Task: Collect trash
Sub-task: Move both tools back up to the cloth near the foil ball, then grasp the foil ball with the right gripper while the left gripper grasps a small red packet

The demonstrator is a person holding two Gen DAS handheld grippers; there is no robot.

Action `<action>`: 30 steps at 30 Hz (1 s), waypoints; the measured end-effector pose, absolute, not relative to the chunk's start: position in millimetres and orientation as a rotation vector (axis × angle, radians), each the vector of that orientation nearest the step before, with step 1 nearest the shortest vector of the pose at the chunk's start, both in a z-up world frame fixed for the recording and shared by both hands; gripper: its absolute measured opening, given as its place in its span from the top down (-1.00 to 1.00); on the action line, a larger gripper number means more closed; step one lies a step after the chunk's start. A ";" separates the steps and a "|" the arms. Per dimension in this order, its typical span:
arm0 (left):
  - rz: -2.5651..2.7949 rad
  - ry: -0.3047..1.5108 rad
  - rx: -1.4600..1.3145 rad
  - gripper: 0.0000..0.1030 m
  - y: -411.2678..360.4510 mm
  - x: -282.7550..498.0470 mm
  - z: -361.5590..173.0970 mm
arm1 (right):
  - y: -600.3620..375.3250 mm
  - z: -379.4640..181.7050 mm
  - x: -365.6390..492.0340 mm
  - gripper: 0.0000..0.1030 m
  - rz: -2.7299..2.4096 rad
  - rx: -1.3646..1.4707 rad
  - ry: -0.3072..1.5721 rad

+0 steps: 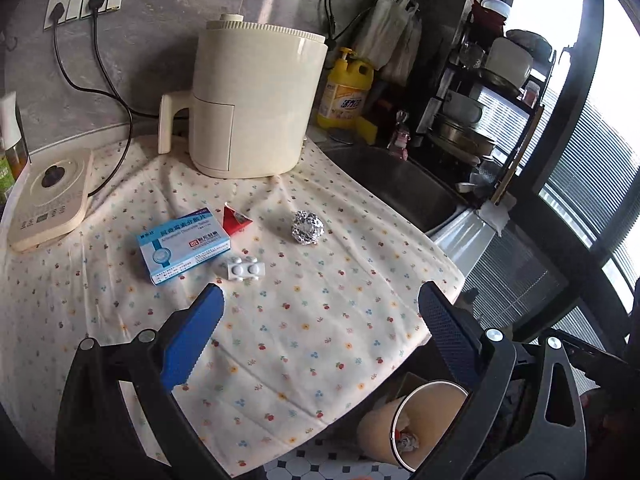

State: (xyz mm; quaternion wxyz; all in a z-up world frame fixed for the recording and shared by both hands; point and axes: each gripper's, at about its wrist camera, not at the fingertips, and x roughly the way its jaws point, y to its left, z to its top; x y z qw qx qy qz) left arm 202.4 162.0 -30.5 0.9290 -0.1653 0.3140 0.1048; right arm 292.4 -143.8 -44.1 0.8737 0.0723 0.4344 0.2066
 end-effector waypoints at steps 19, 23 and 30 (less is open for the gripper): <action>0.244 0.600 -0.314 -0.88 286.4 208.5 -33.2 | -15.1 -42.7 311.8 -0.66 0.518 0.122 0.852; 0.186 0.628 -0.317 -0.85 294.4 232.1 -42.7 | 2.2 -52.6 325.7 -0.48 0.517 0.126 0.887; 0.102 0.732 -0.314 -0.38 298.6 281.7 -70.7 | 30.9 -66.6 345.5 -0.28 0.518 0.115 0.936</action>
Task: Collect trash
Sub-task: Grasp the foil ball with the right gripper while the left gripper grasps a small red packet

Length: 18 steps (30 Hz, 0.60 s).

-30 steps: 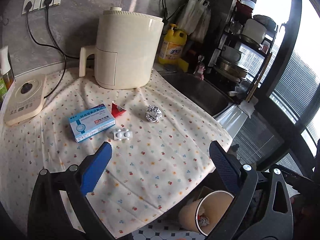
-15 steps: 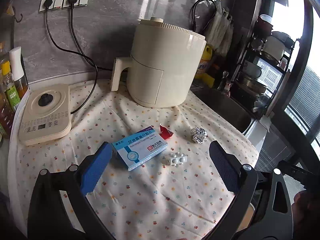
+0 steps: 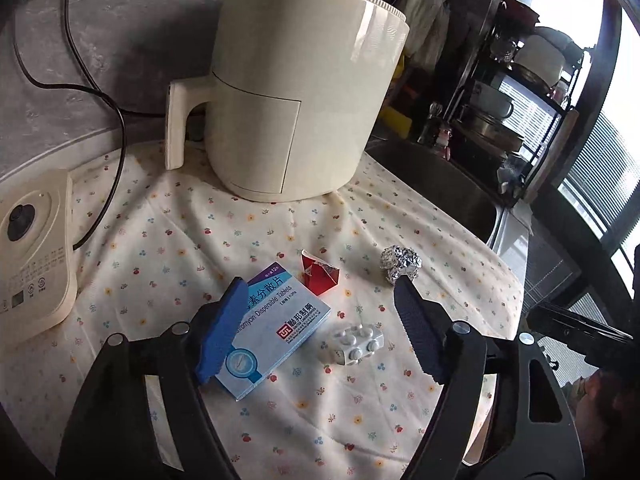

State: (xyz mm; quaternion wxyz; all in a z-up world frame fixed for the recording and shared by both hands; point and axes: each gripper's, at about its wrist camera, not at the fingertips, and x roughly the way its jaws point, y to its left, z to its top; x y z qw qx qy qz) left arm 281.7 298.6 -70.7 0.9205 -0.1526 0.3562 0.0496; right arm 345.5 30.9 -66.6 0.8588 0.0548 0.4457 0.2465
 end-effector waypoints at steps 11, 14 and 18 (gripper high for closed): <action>0.031 0.841 -0.368 0.28 308.6 334.2 -112.2 | 56.8 -80.1 377.5 -0.10 0.480 0.081 0.985; 0.021 0.859 -0.370 0.31 309.4 343.7 -118.8 | 67.8 -83.5 386.4 -0.09 0.486 0.077 0.987; 0.024 0.875 -0.383 0.52 312.7 354.0 -125.6 | 82.0 -91.3 395.3 -0.08 0.492 0.070 1.003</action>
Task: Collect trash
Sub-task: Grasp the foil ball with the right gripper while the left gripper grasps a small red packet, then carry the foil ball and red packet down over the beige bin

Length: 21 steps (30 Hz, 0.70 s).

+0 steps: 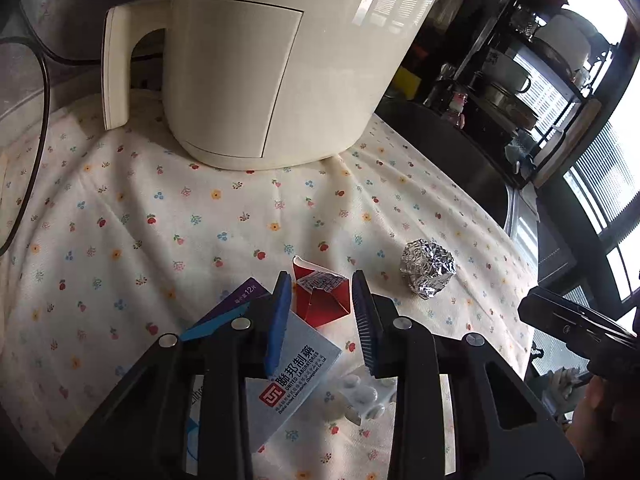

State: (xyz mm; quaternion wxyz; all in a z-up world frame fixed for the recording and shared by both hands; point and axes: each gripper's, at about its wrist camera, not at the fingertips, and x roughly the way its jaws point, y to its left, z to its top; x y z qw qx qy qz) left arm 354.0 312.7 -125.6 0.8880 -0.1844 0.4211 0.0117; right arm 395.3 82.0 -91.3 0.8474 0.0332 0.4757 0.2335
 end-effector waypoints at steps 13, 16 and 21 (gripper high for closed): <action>0.060 0.786 -0.400 0.73 328.6 337.8 -101.2 | 126.1 -118.4 429.2 -0.16 0.520 0.001 1.012; 0.078 0.772 -0.399 0.73 333.0 330.8 -95.8 | 138.2 -132.9 441.2 0.01 0.529 -0.041 1.028; 0.088 0.737 -0.384 0.73 331.1 319.8 -82.9 | 140.1 -123.3 430.6 0.15 0.594 -0.070 0.989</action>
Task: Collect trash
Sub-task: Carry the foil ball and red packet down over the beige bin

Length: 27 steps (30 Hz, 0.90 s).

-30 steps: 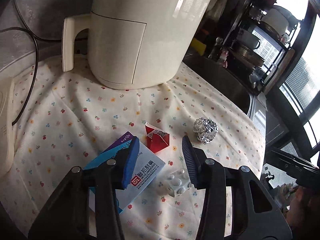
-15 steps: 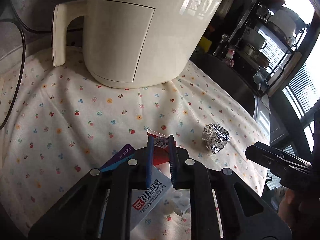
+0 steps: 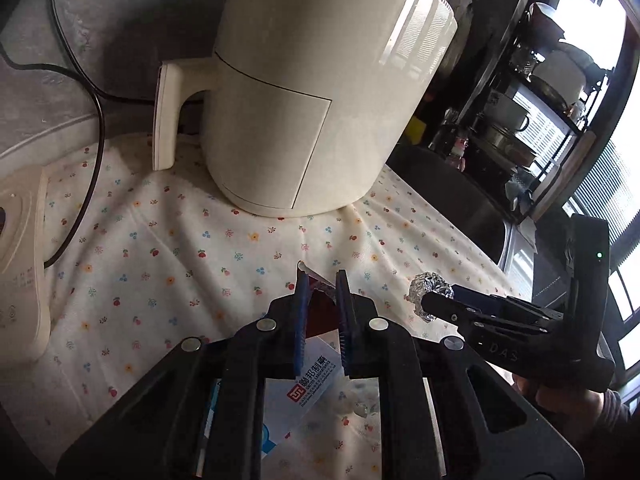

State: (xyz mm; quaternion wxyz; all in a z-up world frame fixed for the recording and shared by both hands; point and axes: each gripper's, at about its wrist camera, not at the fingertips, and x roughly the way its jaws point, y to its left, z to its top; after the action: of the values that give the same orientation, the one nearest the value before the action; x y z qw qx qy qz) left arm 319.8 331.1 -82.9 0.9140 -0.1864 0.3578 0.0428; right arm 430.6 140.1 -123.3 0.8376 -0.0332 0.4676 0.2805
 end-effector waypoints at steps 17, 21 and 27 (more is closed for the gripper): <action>0.058 0.639 -0.338 0.73 253.2 290.1 -35.3 | 52.3 -67.8 355.9 0.16 0.633 0.018 0.879; 0.039 0.620 -0.320 0.73 222.6 285.9 -26.3 | 17.7 -56.0 342.7 0.16 0.627 0.044 0.855; 0.013 0.618 -0.322 0.73 172.3 281.4 -18.3 | -35.9 -41.0 326.2 0.15 0.617 0.059 0.848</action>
State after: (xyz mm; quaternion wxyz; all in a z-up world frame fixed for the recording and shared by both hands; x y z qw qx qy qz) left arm 281.4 172.3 -18.3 0.9398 -0.1579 0.3029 0.0065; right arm 326.2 -35.9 -41.0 0.8653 0.0281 0.4047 0.2943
